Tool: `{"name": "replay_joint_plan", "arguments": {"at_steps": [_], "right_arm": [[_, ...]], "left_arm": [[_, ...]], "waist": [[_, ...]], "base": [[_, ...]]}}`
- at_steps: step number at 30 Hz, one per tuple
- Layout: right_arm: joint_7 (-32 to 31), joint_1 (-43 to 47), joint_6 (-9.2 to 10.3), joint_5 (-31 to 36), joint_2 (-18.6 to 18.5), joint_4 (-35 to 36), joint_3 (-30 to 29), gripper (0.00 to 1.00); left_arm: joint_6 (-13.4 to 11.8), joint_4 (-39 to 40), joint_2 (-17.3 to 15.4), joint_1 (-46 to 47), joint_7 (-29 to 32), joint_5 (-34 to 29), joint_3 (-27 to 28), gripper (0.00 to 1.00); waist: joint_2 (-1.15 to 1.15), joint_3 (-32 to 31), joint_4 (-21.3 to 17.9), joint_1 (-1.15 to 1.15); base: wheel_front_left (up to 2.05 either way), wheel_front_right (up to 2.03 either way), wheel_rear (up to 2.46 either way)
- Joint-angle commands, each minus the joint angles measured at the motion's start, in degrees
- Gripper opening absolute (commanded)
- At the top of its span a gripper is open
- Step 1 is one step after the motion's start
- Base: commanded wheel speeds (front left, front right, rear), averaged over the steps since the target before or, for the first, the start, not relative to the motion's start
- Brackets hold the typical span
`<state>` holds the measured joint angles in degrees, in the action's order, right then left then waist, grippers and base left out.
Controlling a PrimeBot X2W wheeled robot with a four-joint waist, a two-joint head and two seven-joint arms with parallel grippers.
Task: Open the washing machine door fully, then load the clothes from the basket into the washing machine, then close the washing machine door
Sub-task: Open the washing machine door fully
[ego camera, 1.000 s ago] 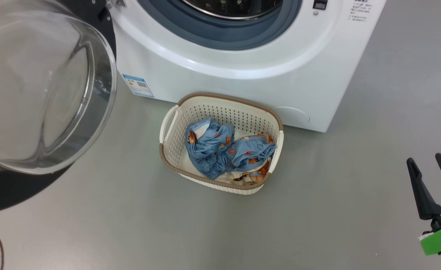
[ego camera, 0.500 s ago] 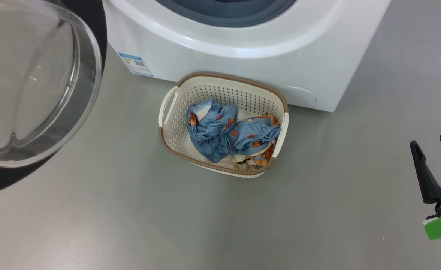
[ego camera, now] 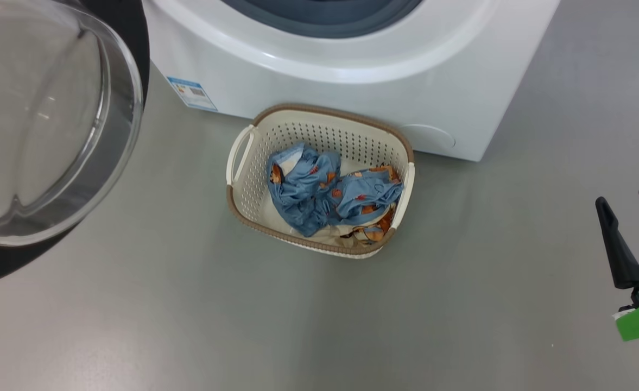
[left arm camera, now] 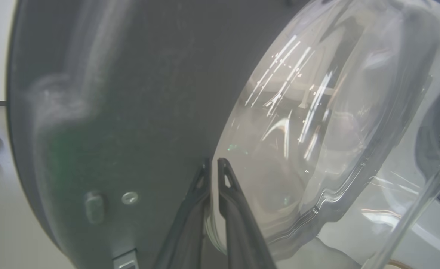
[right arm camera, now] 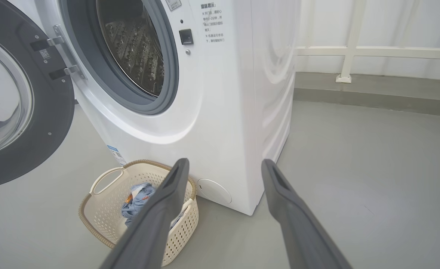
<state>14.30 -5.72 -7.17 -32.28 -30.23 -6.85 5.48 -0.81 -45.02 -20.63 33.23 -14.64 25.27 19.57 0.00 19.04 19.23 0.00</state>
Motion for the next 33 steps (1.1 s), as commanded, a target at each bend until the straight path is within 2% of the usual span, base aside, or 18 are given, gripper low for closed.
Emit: {"name": "replay_joint_plan", "arguments": {"at_steps": [1,6,14,15,16,17,33], "right_arm": [[0.7,-0.1,-0.32,-0.1,-0.9,0.9,1.1,1.0],[0.7,0.2,-0.32,-0.3,0.1,0.3,1.8,1.0],[0.7,1.0,-0.32,-0.7,1.5,-0.4,2.3,1.0],[0.7,1.1,-0.32,-0.8,1.7,-0.5,2.3,1.0],[0.7,1.3,-0.32,-0.9,1.8,-0.5,2.3,1.0],[0.7,1.5,-0.32,-0.9,2.0,-0.5,2.4,1.0],[0.7,3.7,-0.32,-0.8,4.3,0.0,1.8,1.0]], "left_arm": [[0.5,0.9,-3.3,0.2,-0.4,-0.8,1.8,0.0],[1.5,1.8,-1.8,-2.0,-0.4,-2.3,2.1,0.0],[4.6,5.7,0.4,-7.9,-0.4,-3.3,3.5,0.0],[4.9,6.2,0.7,-8.6,-0.4,-3.4,3.6,0.28],[5.1,6.8,1.0,-9.4,-0.4,-3.5,3.6,0.74],[5.4,7.4,1.3,-10.1,-0.4,-3.7,3.6,1.0],[8.0,17.0,3.8,-17.8,-0.4,-5.4,-3.1,1.0]], "waist": [[0.0,-1.3,-0.1,0.0],[0.0,-3.7,-0.1,0.0],[0.0,-7.1,-0.3,0.0],[0.0,-7.5,-0.4,0.0],[0.0,-7.9,-0.5,0.0],[0.0,-8.4,-0.6,0.0],[0.0,-12.0,-4.9,0.0]], "base": [[0.0,0.0,0.0],[0.0,0.0,0.0],[0.0,0.0,0.0],[0.0,0.0,0.0],[0.0,0.0,0.0],[0.0,0.0,0.0],[0.0,0.0,0.0]]}}
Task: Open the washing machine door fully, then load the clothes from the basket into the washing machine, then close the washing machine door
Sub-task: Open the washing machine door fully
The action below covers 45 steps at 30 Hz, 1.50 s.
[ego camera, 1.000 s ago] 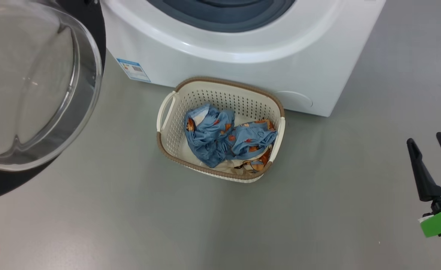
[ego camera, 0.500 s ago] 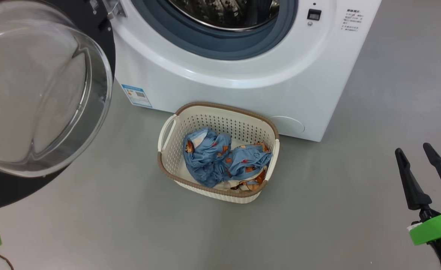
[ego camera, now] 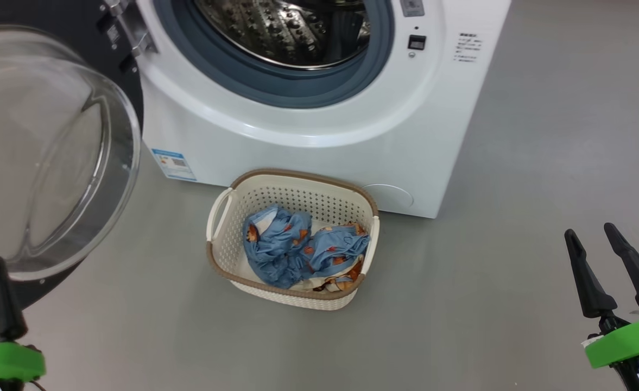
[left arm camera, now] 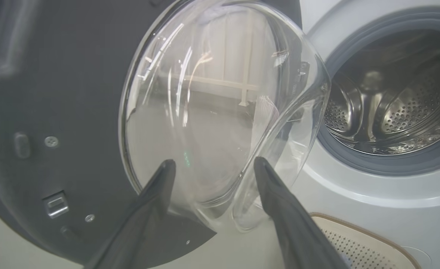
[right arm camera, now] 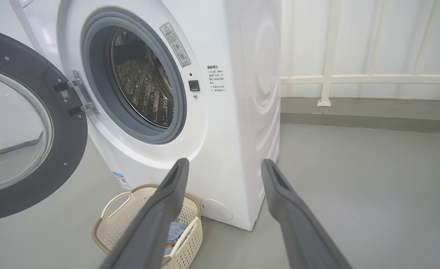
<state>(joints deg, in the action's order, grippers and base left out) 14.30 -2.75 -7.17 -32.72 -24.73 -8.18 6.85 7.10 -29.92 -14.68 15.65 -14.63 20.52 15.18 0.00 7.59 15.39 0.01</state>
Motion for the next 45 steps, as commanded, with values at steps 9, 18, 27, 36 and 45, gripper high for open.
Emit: {"name": "replay_joint_plan", "arguments": {"at_steps": [9,18,27,36,45], "right_arm": [[0.7,1.8,-0.32,-0.2,-0.3,1.8,-0.9,1.0],[0.7,2.0,-0.32,-0.1,0.1,2.3,-1.3,1.0],[0.7,2.4,-0.32,0.2,0.7,2.8,-1.8,1.0],[0.7,3.3,-0.32,0.3,1.1,3.1,-2.1,1.0],[0.7,3.8,-0.32,0.2,1.3,3.2,-2.9,1.0]], "left_arm": [[0.3,7.1,-1.4,-2.9,-0.4,-0.9,-2.1,1.0],[0.4,11.6,-1.4,-5.2,-0.4,-0.9,-7.1,1.0],[0.4,14.0,-2.3,-6.2,-0.4,0.3,-10.1,1.0],[0.4,15.2,-2.0,-7.3,-0.4,0.0,-10.6,1.0],[0.4,16.0,-1.1,-7.8,-0.4,-0.7,-10.7,1.0]], "waist": [[0.0,-1.1,-5.2,-0.01],[0.0,-1.2,-9.3,-0.01],[0.0,-1.5,-13.1,-0.01],[0.0,-2.2,-15.8,-0.01],[0.0,-2.2,-17.8,-0.01]], "base": [[0.0,0.0,0.0],[0.0,0.0,0.0],[0.0,0.0,0.0],[0.0,0.0,0.0],[0.0,0.0,0.0]]}}
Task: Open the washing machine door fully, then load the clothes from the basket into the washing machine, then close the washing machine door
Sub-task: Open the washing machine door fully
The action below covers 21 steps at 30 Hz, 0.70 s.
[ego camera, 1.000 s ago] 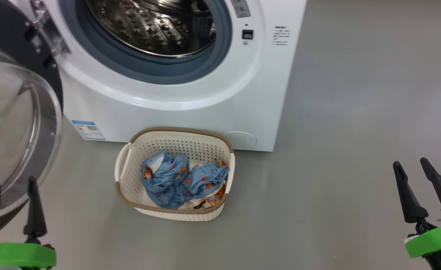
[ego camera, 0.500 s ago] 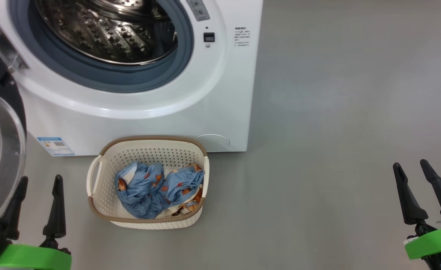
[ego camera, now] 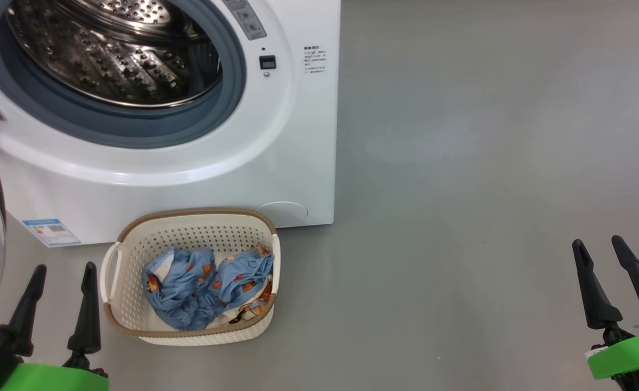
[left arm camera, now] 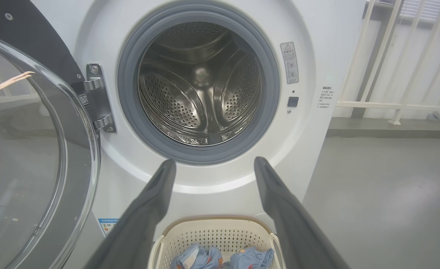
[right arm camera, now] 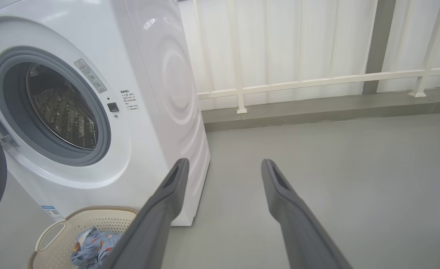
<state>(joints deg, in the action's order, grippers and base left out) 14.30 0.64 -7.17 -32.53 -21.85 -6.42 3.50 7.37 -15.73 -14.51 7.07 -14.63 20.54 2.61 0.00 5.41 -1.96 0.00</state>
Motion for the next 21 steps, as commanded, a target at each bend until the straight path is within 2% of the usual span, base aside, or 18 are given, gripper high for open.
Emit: {"name": "replay_joint_plan", "arguments": {"at_steps": [1,21], "right_arm": [[0.7,0.5,-0.32,0.1,-1.5,1.5,0.4,1.0],[0.7,0.8,-0.32,0.4,-0.9,1.7,0.0,1.0]], "left_arm": [[0.1,1.9,-1.2,0.8,-0.4,-0.8,1.8,1.0],[0.1,1.5,-1.4,1.0,-0.4,0.7,1.2,1.0]], "waist": [[0.0,-0.1,-0.6,0.0],[0.0,0.1,-1.9,0.0]], "base": [[0.0,0.0,0.0],[0.0,0.0,0.0]]}}
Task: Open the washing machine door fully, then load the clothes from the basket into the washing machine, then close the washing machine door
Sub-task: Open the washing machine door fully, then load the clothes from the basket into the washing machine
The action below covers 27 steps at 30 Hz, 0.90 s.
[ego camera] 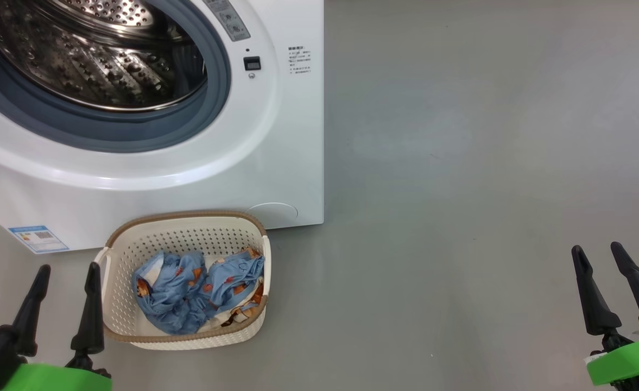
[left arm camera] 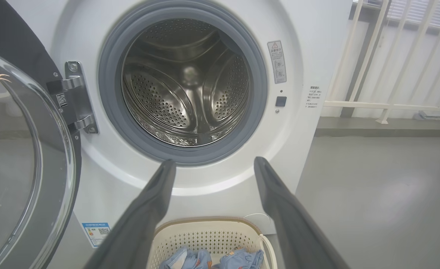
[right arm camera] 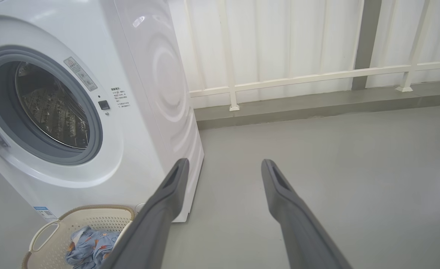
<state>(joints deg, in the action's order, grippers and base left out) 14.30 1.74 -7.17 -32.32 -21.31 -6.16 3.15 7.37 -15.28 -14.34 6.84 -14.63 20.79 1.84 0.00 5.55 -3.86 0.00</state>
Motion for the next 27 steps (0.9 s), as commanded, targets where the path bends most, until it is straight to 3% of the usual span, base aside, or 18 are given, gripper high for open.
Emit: {"name": "replay_joint_plan", "arguments": {"at_steps": [1,11,27], "right_arm": [[0.7,-0.2,-0.32,0.2,-1.4,1.4,0.3,1.0],[0.7,-0.2,-0.32,0.1,-1.6,1.6,0.6,1.0],[0.7,-0.5,-0.32,0.2,-1.2,1.6,0.9,1.0]], "left_arm": [[0.1,0.8,-1.4,1.3,-0.4,0.7,2.2,1.0],[0.1,0.6,-2.4,1.4,1.0,3.8,0.5,1.0],[0.0,1.5,-3.5,1.5,0.9,4.0,-1.4,1.0]], "waist": [[0.0,-0.1,0.0,0.0],[0.0,0.2,0.2,0.0],[0.0,0.7,0.6,0.0]], "base": [[0.0,0.0,0.0],[0.11,-0.39,0.29],[0.88,-1.79,0.92]]}}
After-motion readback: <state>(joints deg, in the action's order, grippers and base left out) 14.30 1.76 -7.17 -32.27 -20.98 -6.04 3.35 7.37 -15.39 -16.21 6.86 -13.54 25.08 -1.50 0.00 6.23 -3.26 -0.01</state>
